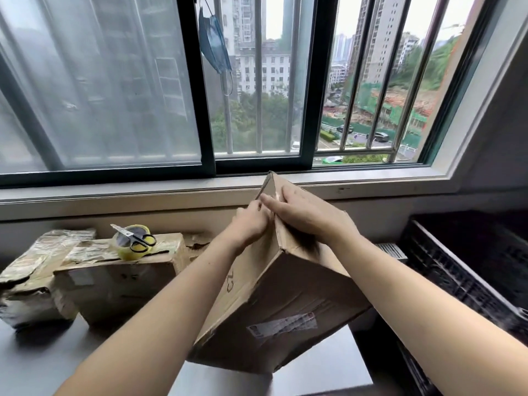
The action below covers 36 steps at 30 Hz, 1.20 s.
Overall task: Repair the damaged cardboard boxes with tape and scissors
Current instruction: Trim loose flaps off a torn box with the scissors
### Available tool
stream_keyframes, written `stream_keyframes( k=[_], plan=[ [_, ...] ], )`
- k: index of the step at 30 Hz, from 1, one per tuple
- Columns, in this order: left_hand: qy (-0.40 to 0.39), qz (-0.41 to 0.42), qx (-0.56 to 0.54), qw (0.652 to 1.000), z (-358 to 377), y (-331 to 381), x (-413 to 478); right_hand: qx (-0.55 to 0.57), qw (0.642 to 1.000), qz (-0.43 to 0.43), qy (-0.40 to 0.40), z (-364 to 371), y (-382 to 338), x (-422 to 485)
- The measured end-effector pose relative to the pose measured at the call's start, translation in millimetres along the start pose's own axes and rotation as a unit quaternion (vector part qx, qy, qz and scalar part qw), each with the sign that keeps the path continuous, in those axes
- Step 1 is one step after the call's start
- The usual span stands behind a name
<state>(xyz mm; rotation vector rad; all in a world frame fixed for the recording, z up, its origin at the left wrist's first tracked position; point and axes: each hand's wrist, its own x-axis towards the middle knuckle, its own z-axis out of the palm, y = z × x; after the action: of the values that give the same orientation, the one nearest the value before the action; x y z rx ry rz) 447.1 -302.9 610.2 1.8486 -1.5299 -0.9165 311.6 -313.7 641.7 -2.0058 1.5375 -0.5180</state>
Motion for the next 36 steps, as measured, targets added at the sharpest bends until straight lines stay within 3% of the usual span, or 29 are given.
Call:
stream_keyframes(
  k=[5,9,13,16,20,24,30,33,36],
  plan=[
    [-0.075,-0.077,0.079,0.991,28,-20,-3,0.11,0.993,0.037,0.002,-30,27,-7],
    [-0.101,-0.131,0.105,0.981,52,-51,1,0.02,0.991,0.13,0.034,-49,61,-15],
    [-0.07,-0.194,0.105,0.973,61,-79,4,-0.161,0.967,0.187,0.069,-57,92,-30],
    [-0.05,-0.212,0.108,0.97,69,-90,8,-0.232,0.946,0.212,0.082,-58,117,-42],
    [0.022,-0.238,0.109,0.965,81,-94,12,-0.257,0.93,0.247,0.088,-50,144,-49],
    [0.003,-0.243,0.062,0.968,87,-106,22,-0.24,0.927,0.263,0.117,-42,165,-53],
    [0.1,-0.238,0.175,0.95,70,-103,9,-0.208,0.938,0.276,0.04,9,179,-48],
    [0.098,-0.236,0.227,0.94,62,-117,2,-0.204,0.943,0.262,0.001,49,190,-45],
    [0.084,-0.223,0.256,0.937,69,-130,-3,-0.236,0.938,0.253,0.011,72,189,-37]
  ],
)
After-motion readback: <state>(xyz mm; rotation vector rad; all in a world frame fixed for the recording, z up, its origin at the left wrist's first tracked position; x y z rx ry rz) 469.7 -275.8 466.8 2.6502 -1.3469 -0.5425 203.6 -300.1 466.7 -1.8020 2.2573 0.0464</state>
